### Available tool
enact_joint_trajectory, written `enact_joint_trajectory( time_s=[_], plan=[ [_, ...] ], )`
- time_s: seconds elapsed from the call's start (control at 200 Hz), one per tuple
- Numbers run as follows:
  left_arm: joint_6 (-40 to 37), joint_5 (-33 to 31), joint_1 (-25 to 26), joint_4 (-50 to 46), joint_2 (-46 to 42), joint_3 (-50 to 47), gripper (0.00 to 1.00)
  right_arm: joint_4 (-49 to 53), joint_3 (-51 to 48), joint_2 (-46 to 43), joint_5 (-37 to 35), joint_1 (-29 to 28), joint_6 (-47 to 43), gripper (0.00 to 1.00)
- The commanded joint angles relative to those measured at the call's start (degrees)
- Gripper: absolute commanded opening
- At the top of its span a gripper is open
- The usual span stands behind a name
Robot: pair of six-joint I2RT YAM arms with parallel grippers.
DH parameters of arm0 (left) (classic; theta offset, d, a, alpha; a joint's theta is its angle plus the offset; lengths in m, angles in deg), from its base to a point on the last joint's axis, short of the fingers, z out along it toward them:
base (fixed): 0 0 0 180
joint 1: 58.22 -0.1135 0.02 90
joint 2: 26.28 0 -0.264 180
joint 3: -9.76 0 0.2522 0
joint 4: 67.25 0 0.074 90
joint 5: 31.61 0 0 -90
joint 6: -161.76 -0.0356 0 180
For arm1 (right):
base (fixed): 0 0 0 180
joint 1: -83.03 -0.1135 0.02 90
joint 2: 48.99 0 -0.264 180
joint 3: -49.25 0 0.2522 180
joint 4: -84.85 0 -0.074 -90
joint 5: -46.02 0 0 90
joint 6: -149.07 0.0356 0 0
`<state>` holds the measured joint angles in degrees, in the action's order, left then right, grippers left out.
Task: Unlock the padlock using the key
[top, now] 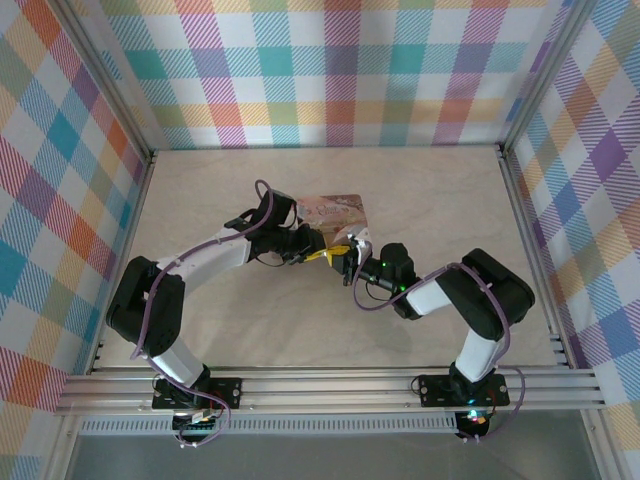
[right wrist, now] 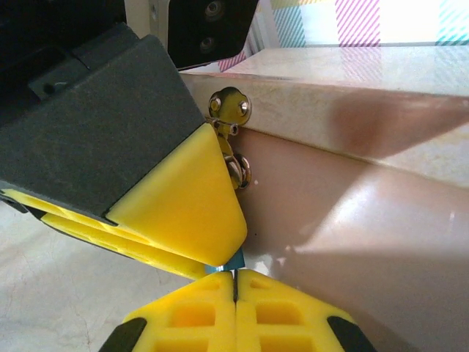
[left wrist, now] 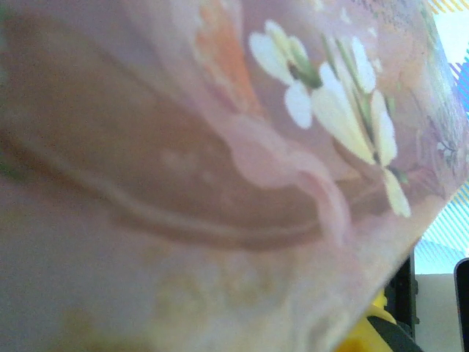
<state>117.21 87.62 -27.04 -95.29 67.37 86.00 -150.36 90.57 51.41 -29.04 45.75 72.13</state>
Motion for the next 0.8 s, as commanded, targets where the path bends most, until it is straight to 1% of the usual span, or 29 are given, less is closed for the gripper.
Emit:
enact_joint_trajectory(
  time_s=[0.0,0.19,0.39,0.52,0.57,0.635,0.725,0.76,0.795],
  plan=[
    [2.12,6.05,1.69,1.93,2.07,-1.96,0.01,-8.02,2.31,1.58,-1.89,-0.43,1.82,0.0],
    [2.75,4.97,1.61,4.75,3.97,-3.22,0.01,-8.95,0.12,4.39,-2.49,-0.53,4.47,0.0],
    [4.85,5.35,1.6,10.22,6.86,-5.17,0.01,-11.22,-2.03,8.24,-2.9,-1.07,7.18,0.0],
    [5.22,4.81,1.6,11.56,8.41,-5.55,0.03,-11.56,-2.17,9.85,-2.98,-1.31,8.01,0.0],
    [5.5,4.51,1.6,11.98,8.73,-5.77,0.05,-11.3,-2.15,10.12,-3.03,-1.31,8.25,0.0],
    [5.76,4.25,1.47,12.46,8.88,-5.98,0.14,-10.98,-2.07,10.34,-3.11,-1.26,8.51,0.0],
    [5.95,3.75,1.3,13.25,8.38,-6.48,0.2,-10.44,-2.23,10.67,-3.08,-1.31,9.12,0.0],
    [6.0,3.56,1.17,13.44,7.99,-6.76,0.24,-10.31,-2.32,10.86,-3.07,-1.31,9.41,0.0],
    [6.03,3.34,1.0,13.85,7.49,-7.09,0.31,-10.22,-2.48,11.08,-3.07,-1.31,9.8,0.0]
  ],
)
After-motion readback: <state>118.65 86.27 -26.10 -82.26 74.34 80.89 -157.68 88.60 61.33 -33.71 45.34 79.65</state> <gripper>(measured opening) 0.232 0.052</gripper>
